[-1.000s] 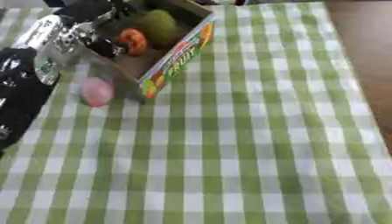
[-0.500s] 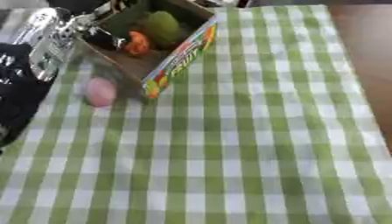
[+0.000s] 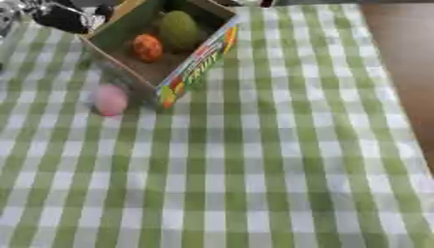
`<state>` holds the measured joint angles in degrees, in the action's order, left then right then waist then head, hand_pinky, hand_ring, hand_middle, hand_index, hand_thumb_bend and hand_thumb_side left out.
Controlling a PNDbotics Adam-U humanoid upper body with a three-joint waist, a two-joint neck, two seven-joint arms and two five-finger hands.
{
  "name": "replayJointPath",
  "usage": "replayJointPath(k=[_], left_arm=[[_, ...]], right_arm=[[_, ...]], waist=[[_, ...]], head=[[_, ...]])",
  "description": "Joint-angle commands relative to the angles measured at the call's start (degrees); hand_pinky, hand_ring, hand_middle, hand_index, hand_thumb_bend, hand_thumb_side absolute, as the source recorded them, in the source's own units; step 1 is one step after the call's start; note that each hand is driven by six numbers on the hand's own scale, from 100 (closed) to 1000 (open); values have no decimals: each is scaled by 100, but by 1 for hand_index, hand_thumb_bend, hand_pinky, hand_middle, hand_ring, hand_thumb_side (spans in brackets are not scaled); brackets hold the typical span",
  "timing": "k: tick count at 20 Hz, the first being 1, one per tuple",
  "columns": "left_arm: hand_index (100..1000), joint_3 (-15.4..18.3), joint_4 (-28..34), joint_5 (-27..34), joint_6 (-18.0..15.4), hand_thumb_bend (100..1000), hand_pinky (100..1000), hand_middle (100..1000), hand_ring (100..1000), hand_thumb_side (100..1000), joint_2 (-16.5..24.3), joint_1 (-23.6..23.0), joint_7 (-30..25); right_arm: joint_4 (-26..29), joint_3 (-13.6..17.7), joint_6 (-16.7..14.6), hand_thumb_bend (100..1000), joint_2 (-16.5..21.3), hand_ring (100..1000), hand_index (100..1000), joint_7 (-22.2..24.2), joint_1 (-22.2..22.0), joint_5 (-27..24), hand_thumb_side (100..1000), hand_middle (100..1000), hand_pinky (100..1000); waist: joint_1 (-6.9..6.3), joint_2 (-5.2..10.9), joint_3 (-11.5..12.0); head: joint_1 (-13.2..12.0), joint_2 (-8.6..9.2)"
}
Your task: Pick up objects on the table and place them in the box.
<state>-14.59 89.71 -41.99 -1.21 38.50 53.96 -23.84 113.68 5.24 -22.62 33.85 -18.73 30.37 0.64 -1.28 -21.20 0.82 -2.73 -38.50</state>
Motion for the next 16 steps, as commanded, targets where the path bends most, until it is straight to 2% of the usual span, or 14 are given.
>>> replayJointPath(k=[1, 10, 16], left_arm=[[839, -36, 546, 312, 60, 284, 696, 672, 672, 137, 474, -162, -154], [803, -116, 1557, 1063, 388, 312, 666, 630, 633, 241, 1159, -1213, 3], [785, -130, 1933, 1343, 565, 315, 654, 613, 617, 266, 1391, -1641, 99]], right_arm=[[91, 58, 4, 100, 187, 812, 846, -30, 45, 33, 524, 551, 765], [91, 70, 9, 100, 185, 813, 847, -58, 48, 56, 524, 550, 765], [91, 71, 6, 100, 175, 814, 846, -59, 61, 65, 523, 549, 765]], waist=[[18, 156, 17], [43, 129, 51], [62, 98, 46]], head=[[46, 7], [96, 30], [116, 39]])
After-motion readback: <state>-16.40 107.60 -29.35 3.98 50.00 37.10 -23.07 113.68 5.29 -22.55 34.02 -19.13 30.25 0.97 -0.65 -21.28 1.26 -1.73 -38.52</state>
